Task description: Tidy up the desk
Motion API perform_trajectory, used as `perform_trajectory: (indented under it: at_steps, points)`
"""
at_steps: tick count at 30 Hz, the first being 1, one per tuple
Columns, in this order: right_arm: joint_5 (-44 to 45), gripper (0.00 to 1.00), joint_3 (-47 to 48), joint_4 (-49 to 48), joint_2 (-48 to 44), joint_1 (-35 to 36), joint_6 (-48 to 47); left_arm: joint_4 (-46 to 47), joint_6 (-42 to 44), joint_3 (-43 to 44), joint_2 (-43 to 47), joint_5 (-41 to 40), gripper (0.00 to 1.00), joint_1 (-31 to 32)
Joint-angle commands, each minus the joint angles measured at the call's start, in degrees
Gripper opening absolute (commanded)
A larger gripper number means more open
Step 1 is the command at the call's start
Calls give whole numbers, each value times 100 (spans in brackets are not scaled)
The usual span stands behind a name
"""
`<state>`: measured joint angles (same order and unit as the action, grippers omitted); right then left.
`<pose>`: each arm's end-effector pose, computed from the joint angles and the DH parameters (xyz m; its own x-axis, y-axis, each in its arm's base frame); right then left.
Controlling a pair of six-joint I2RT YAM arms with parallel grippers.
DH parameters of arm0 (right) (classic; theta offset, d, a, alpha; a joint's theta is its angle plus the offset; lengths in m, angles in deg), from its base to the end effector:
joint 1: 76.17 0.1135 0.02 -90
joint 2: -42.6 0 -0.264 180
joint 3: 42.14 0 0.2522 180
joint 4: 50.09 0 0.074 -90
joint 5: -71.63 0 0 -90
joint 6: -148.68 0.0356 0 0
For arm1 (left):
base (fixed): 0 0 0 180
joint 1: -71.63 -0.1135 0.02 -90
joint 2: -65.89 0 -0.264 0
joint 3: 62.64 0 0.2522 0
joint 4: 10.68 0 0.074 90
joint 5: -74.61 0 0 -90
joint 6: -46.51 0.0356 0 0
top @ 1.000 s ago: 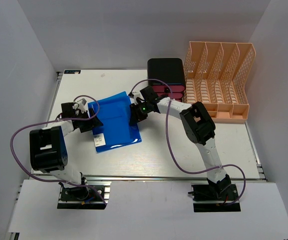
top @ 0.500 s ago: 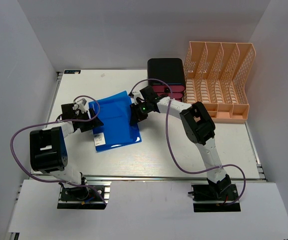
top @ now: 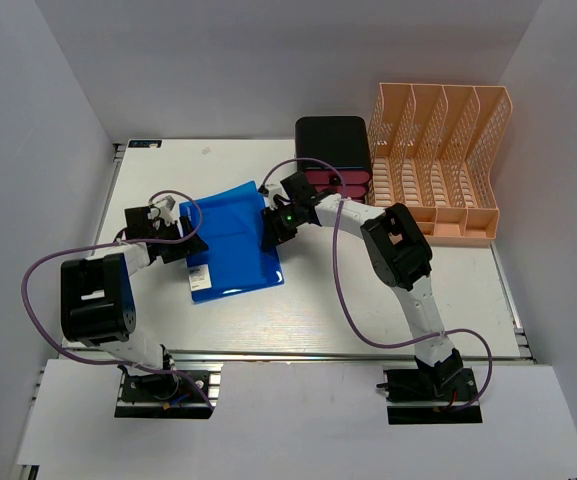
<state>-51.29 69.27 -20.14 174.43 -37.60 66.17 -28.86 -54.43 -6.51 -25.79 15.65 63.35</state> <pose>0.3778 0.3260 0.1422 -0.7006 -0.4187 -0.5778 -0.7091 0.4990 0.4981 0.2943 0.0243 0.1465 -0.8172 -0.2832 -0.5019 0.0238 0.8536 -0.5204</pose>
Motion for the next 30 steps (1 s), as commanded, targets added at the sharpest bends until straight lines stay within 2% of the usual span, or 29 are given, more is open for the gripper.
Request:
perform_trajectory:
  at_steps: [1,12,16,19,23,24,30]
  points:
    - [-249,26,-44,-1,484,687,-159,-445,-295,-264,-333,1800,77,766]
    - [-302,22,-18,-54,545,722,-177,-471,-312,-238,-508,1694,77,818]
    - [-267,21,70,51,581,766,-265,-314,-365,-308,-614,2281,76,818]
    - [-284,20,71,95,598,793,-283,-278,-356,-352,-676,2563,72,880]
    - [-232,18,27,95,572,810,-291,-42,-435,-414,-790,3405,61,933]
    - [-223,18,35,113,563,828,-292,-6,-453,-431,-790,3504,56,933]
    - [-144,17,9,148,554,802,-344,354,-690,-545,-720,4251,46,1099]
